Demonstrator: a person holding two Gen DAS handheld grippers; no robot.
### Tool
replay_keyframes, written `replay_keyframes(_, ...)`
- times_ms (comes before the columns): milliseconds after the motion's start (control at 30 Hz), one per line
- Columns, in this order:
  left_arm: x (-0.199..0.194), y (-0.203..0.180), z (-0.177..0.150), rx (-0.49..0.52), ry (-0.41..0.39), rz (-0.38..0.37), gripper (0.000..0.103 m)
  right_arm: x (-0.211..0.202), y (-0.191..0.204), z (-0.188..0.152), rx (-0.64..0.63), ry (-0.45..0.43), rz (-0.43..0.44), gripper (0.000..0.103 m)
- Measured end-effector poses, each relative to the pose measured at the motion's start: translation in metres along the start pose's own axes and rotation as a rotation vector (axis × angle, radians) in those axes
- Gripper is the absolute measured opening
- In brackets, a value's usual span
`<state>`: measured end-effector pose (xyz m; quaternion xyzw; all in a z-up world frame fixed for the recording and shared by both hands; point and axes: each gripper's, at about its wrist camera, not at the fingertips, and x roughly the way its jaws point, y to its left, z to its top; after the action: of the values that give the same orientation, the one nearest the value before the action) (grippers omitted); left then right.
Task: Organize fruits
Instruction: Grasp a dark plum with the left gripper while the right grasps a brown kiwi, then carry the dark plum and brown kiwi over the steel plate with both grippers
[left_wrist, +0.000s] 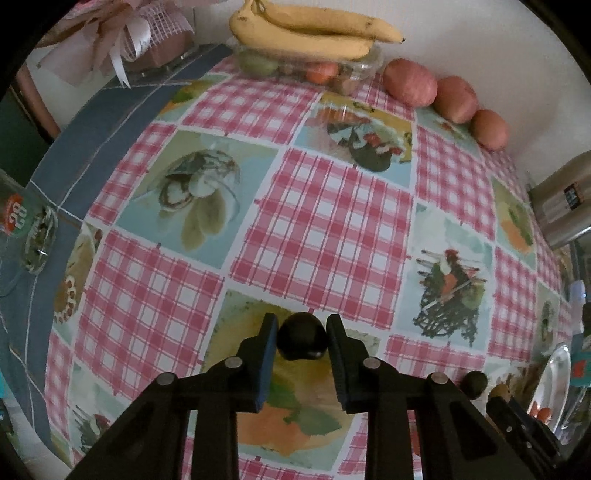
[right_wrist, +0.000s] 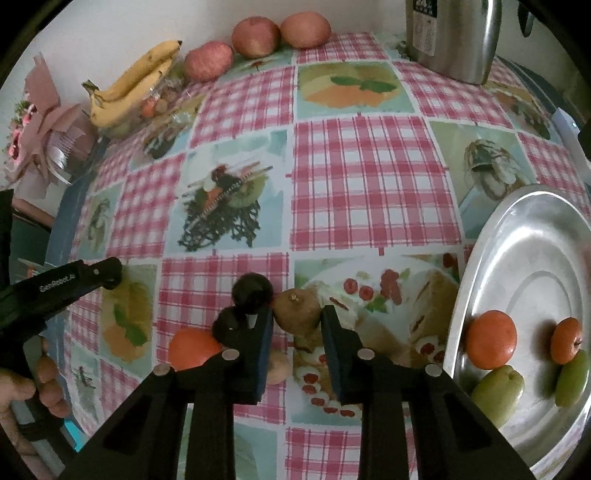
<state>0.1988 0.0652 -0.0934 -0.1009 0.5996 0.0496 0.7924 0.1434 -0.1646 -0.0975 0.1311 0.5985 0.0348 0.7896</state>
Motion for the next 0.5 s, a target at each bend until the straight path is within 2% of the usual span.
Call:
replay_keyframes(300, -0.042, -0.003, 0.002, 0.005, -0.094, -0.028, 0.029, -0.034, -0.003, 0.004, 0.021, -0.090, 0.058, 0.027)
replay_keyframes(500, -0.059, -0.006, 0.001, 0.008, -0.140, -0.032, 0.029, -0.044, -0.006, 0.003, 0.032, -0.107, 0.075, 0.027)
